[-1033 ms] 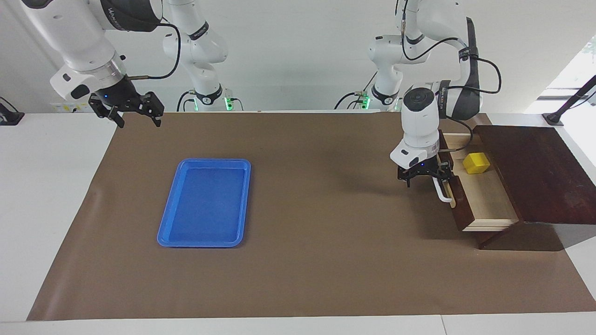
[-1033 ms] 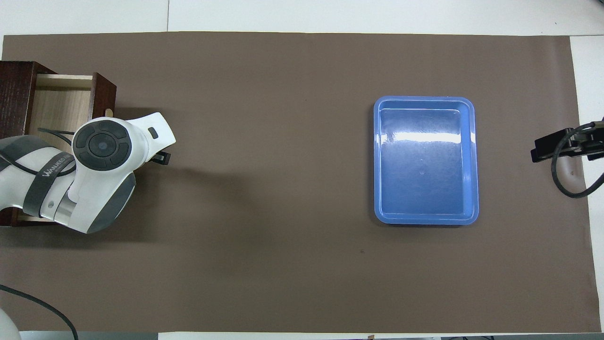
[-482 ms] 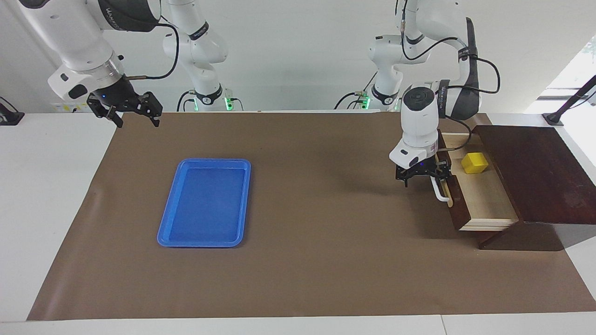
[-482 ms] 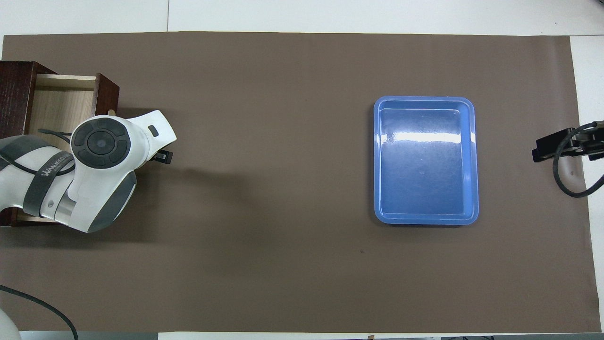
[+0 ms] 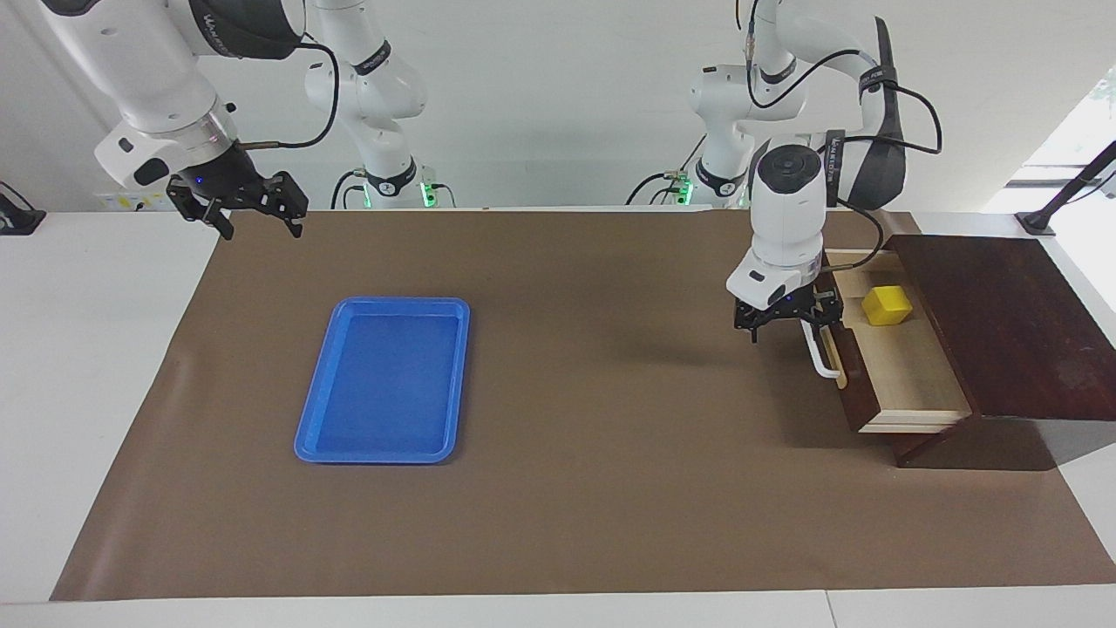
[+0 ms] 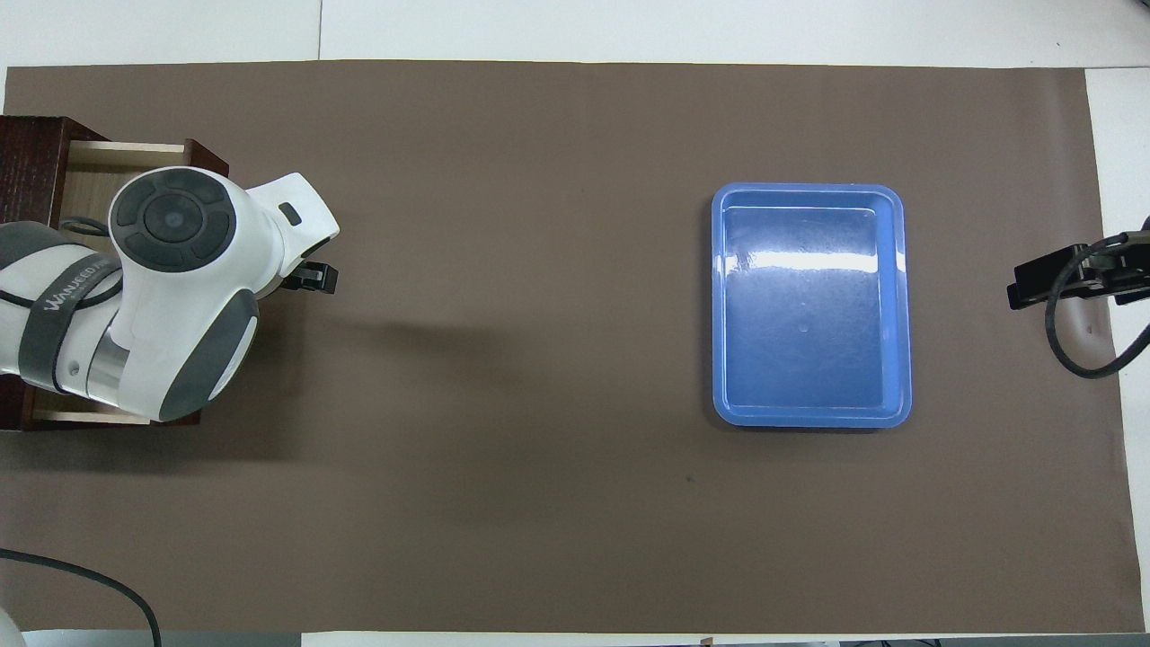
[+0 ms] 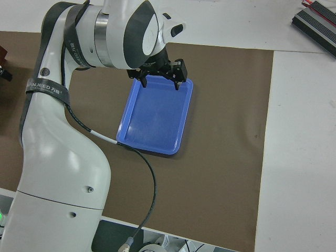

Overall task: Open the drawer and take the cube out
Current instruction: 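Pull the drawer open toward the robot with the left gripper, then release the handle and lower the left gripper into the drawer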

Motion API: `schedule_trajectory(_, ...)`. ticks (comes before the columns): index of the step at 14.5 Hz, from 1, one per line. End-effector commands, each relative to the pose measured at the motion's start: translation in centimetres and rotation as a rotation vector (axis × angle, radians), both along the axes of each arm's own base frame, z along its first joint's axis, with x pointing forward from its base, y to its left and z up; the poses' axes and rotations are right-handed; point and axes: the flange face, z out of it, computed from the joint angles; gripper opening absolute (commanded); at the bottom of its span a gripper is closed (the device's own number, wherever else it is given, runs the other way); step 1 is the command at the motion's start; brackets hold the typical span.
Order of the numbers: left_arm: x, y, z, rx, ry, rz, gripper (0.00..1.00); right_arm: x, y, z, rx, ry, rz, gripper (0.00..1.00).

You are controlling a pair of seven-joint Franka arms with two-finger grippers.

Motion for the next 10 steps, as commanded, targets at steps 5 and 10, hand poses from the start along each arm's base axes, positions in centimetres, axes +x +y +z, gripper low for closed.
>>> schedule_trajectory(5,0.8,7.8,8.9,-0.07,0.005,0.22,1.0,-0.4,-0.2,0.3,0.012,-0.005,0.034,1.0)
schedule_trajectory(10,1.1,13.8,8.6,-0.064,0.023,0.262,1.0,-0.4,-0.3,0.3,0.012,-0.006,0.032,1.0)
